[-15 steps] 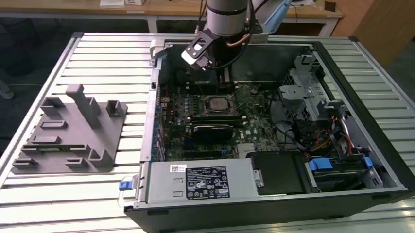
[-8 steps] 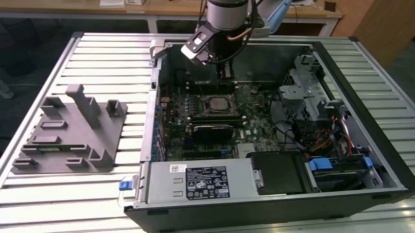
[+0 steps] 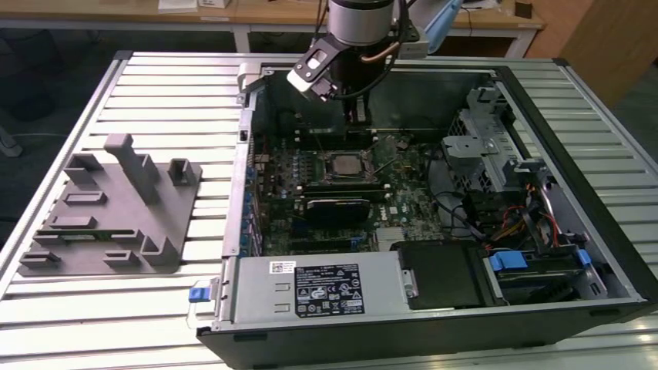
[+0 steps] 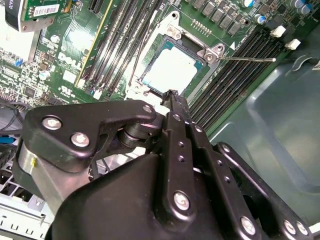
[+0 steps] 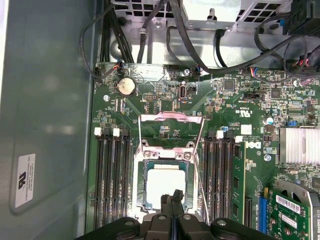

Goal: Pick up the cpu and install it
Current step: 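Close the cpu cover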

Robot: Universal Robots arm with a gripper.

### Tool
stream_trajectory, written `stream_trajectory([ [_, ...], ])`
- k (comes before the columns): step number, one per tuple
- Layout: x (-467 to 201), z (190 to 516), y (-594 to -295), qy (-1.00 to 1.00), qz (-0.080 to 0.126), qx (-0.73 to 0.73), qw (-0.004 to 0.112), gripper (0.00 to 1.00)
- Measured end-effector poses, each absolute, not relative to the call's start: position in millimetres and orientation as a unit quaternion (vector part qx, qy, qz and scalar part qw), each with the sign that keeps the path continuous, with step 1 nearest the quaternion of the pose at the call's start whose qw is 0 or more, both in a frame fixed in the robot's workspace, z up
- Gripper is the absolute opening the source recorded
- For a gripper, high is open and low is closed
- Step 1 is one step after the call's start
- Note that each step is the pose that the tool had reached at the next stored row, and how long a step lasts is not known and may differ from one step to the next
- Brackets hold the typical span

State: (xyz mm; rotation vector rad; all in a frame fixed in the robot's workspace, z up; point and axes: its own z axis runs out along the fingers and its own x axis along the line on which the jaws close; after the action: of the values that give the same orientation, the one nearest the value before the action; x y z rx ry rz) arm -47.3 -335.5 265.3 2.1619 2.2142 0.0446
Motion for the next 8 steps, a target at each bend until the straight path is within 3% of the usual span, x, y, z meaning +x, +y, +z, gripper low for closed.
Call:
stream_trajectory([
  [8, -47.3, 267.8, -335.5, 0.715, 0.014, 0.698, 0.023, 0.11],
])
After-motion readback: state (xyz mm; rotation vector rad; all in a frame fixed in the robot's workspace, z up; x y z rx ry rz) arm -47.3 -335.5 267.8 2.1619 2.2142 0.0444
